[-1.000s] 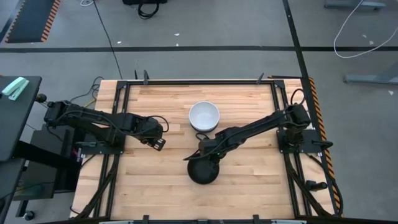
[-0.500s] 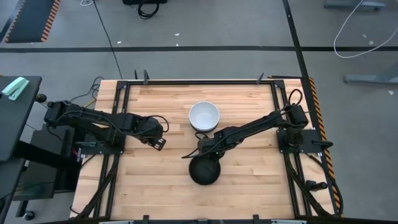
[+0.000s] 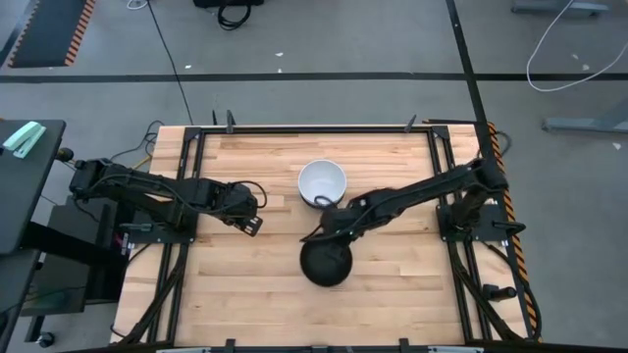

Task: Nest bowls inside each other
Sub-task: Stack the black bowl on top of the white bowl

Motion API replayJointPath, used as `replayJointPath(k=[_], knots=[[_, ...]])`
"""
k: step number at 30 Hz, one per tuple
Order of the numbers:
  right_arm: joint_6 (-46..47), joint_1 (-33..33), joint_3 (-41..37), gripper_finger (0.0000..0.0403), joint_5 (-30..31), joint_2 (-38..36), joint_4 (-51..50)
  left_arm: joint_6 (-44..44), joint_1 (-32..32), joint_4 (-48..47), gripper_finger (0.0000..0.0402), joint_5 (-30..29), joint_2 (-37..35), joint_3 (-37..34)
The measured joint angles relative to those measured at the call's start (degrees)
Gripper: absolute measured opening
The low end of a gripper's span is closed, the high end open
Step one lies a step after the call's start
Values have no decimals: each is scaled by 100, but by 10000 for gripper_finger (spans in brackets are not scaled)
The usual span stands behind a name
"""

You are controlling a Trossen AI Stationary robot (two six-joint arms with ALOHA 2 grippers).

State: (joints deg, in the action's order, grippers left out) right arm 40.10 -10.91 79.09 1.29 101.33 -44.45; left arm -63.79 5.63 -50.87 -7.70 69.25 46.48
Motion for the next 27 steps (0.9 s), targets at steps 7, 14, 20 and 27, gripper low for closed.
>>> replayJointPath(k=[7, 14, 20, 27], knots=[[-94, 495, 2, 5, 590, -903, -405, 2, -7, 9, 41, -71, 0, 0], [-548, 1424, 1, 5, 833, -1398, -981, 2, -7, 51, 32, -122, 0, 0], [-1030, 2170, 2, 5, 756, -1440, -1019, -2, -7, 85, 27, -164, 0, 0], [-1540, 2590, 700, 5, 700, -981, -1024, 2, -157, 279, 32, -170, 0, 0]])
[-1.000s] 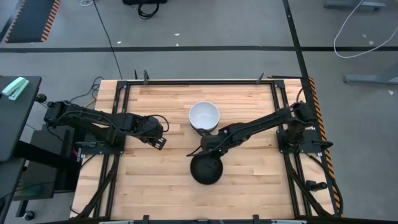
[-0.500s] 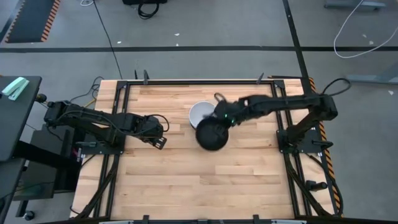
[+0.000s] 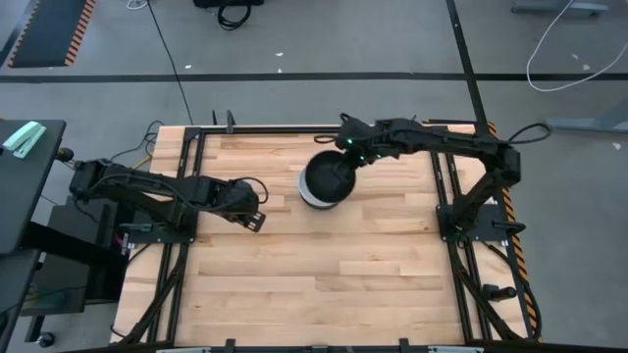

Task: Nest bowls inside each other
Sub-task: Stack the black bowl on top of the white bowl

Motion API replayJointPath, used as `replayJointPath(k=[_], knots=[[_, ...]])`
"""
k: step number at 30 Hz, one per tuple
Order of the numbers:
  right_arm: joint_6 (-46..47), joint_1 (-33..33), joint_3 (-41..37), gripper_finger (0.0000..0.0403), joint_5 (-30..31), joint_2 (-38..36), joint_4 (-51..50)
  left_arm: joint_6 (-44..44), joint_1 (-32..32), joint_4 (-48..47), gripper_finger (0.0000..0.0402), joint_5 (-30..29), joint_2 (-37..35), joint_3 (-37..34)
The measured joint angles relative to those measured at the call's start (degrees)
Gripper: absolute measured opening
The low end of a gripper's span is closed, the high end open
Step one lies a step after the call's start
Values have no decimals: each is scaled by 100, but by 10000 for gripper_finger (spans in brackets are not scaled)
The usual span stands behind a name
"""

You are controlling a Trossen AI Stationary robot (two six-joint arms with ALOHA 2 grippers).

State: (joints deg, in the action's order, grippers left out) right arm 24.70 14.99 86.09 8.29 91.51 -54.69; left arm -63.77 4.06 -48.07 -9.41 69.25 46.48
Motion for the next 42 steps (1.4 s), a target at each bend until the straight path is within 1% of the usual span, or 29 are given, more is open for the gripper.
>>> replayJointPath(k=[4, 9, 12, 16, 19, 24, 30, 37, 42], knots=[[-334, 57, 858, 5, 2, 555, -112, 11, -263, 232, 25, 0, 0, 0], [-722, 142, 1966, 5, -83, 1386, -1139, 278, -628, 243, 17, -18, 0, 1], [-958, 178, 2455, 5, -134, 1790, -1600, 422, -858, 239, 16, -72, 0, 0], [-1079, 176, 2890, 5, -315, 2131, -1785, 473, -1083, 247, 21, -73, 0, 0], [-1152, 178, 2992, 5, -455, 2289, -1857, 596, -1177, 252, 24, -70, 0, 2], [-1311, 207, 2923, 5, -492, 2419, -2075, 640, -1201, 255, 18, -70, 0, 0], [-1425, 330, 2891, 5, -555, 2630, -2100, 662, -1198, 280, 13, -66, 0, 2], [-1444, 419, 2885, 5, -705, 2832, -2134, 658, -1192, 278, 24, -63, 0, 0], [-1571, 398, 2891, 6, -800, 2948, -2190, 660, -1192, 283, 17, -63, 1, 2]])
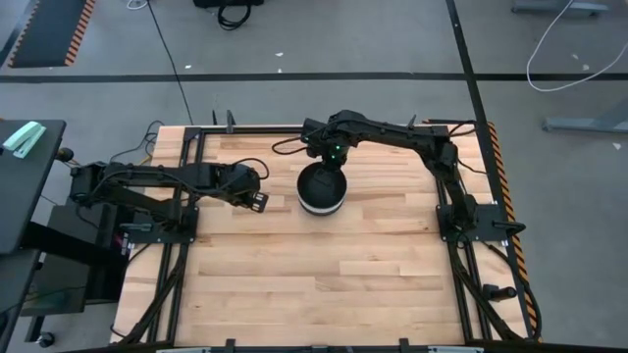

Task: Nest bowls inside each other
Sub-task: Stack the black bowl on top of the white bowl

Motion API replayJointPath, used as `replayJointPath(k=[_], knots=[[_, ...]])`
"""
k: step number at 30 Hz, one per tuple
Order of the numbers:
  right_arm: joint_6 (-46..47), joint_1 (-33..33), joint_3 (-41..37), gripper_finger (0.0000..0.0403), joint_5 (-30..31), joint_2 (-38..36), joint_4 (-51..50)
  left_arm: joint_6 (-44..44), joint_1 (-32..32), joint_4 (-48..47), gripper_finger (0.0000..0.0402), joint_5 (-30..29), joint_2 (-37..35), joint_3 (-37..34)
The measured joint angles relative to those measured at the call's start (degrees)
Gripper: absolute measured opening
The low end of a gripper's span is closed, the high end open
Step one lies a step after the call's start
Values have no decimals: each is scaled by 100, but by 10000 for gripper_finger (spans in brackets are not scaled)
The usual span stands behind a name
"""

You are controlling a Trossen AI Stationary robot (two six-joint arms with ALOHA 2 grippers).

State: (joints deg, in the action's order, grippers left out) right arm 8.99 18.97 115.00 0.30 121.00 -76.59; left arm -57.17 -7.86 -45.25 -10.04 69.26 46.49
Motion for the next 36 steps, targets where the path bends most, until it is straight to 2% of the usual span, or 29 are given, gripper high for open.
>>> replayJointPath(k=[5, 10, 16, 22, 28, 31, 33, 36], knots=[[26, -44, -11, 38, 9, -31, 67, 83, 0, 13, 13, 2, 15, 1], [25, -40, 4, 64, 46, -189, 26, 88, 0, 37, 25, 2, 15, 0], [-1, -29, 88, 83, 70, -225, -136, 96, 0, 37, 36, 2, 15, -1], [-17, -40, 379, 94, 70, -228, -381, 127, 0, 39, 31, 2, 15, 1], [-38, -70, 798, 94, 72, -235, -607, 127, 0, 41, 31, 2, 15, -1], [-359, -130, 949, 89, 72, -239, -619, 127, 0, 42, 36, 2, 15, -1], [-514, -194, 977, 75, 68, -239, -555, 127, -2, 43, 38, 2, 15, 0], [-655, -260, 906, 35, 57, -239, -425, 127, -2, 43, 37, 0, 15, 0]])
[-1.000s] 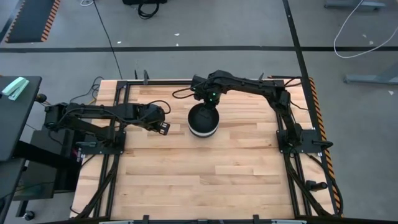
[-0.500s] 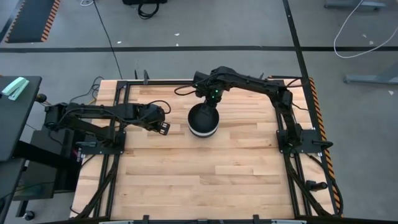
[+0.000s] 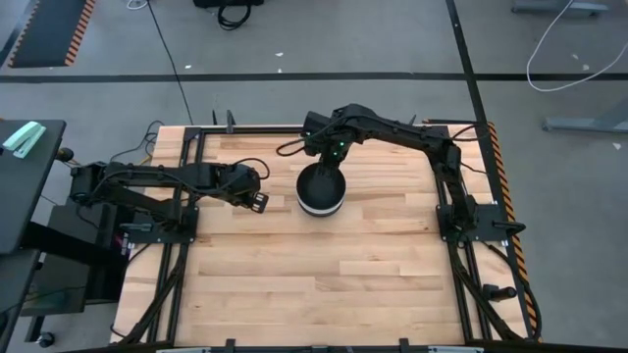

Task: Nest bowls inside each other
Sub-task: Stack the black bowl on top of the white bowl

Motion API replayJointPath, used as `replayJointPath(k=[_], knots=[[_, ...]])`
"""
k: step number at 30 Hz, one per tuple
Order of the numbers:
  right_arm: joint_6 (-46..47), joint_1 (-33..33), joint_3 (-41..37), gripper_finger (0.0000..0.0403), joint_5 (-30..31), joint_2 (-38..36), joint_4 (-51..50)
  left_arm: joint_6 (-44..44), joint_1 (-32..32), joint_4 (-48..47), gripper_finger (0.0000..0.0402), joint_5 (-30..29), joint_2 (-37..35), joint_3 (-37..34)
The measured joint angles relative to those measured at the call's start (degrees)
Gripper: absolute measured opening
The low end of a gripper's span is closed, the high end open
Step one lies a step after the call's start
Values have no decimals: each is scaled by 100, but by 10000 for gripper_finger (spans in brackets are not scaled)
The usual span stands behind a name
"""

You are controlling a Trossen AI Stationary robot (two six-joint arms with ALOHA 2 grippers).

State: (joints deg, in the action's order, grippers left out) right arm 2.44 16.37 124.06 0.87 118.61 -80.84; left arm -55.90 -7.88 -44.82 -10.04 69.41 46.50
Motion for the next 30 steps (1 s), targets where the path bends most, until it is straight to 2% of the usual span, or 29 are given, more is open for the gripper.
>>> replayJointPath(k=[3, 6, 21, 30], knots=[[-10, -8, -93, 8, 1, 0, 140, 0, 0, 0, 32, 0, 0, 0], [-11, 2, -166, 16, 13, 2, 217, 0, 1, 0, 28, 0, 0, -1], [-31, 121, -1036, 3, 12, 11, 670, -2, 2, 2, 32, 0, 0, -1], [-53, 97, -700, 3, 14, 9, 594, -1, 1, 27, 26, -124, 0, -2]])
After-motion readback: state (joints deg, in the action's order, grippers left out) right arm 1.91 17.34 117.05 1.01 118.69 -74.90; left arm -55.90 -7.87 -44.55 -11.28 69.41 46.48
